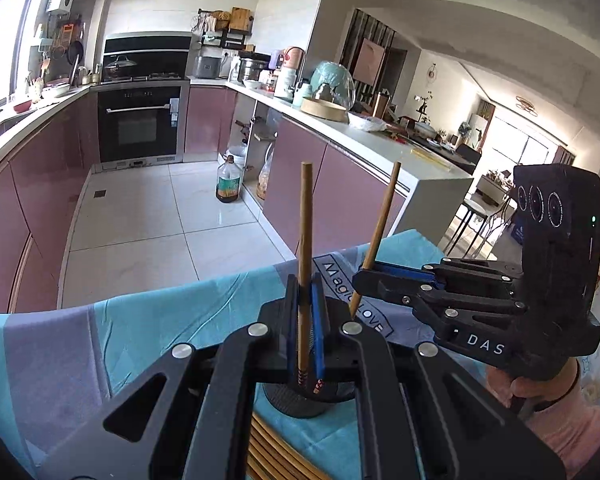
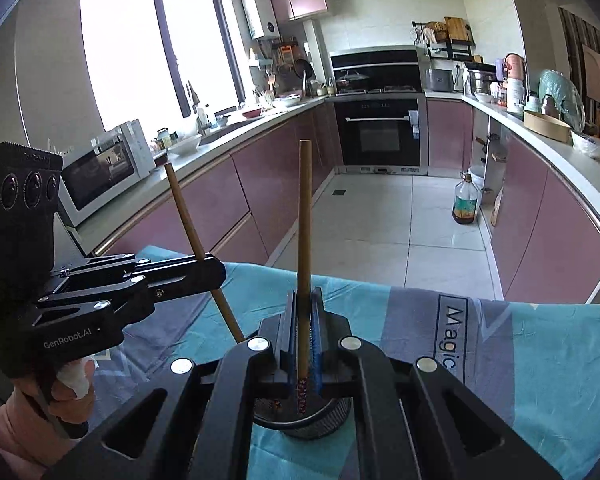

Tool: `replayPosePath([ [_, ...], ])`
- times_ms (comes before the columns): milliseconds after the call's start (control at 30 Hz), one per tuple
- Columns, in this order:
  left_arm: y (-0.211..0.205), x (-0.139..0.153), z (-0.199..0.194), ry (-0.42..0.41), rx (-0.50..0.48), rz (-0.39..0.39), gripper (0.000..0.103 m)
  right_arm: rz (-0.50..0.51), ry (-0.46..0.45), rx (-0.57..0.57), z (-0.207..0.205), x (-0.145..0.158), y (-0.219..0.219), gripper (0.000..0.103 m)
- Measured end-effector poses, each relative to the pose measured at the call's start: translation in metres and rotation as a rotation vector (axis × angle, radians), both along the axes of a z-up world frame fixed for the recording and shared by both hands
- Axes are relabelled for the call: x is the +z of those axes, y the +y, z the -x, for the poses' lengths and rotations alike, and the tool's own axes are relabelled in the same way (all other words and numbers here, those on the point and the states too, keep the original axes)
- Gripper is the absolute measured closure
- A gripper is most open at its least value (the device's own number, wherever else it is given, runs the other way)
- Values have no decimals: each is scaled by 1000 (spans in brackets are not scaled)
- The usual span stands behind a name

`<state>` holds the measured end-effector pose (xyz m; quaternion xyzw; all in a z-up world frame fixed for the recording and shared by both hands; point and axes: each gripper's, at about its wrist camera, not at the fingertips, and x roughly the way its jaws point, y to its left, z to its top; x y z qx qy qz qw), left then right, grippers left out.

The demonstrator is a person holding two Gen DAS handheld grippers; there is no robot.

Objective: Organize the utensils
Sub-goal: 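Lift the left gripper's chopstick upright over the mesh cup while the right gripper carries its chopstick there, then lower the left gripper's chopstick into the cup and open while the right gripper releases its chopstick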

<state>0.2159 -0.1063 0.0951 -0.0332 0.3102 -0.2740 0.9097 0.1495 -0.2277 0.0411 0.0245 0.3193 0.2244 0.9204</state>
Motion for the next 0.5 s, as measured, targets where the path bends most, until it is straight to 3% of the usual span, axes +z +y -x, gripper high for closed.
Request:
replayPosePath([
  [100, 0, -19, -11, 6, 3, -21, 96, 13, 23, -3, -4, -5, 4, 97],
  [400, 2, -33, -16, 31, 21, -23, 95, 15, 41, -32, -12, -10, 6, 95],
  [500, 6, -36, -13, 26, 32, -24, 88, 3, 40, -35, -11, -11, 4, 92],
])
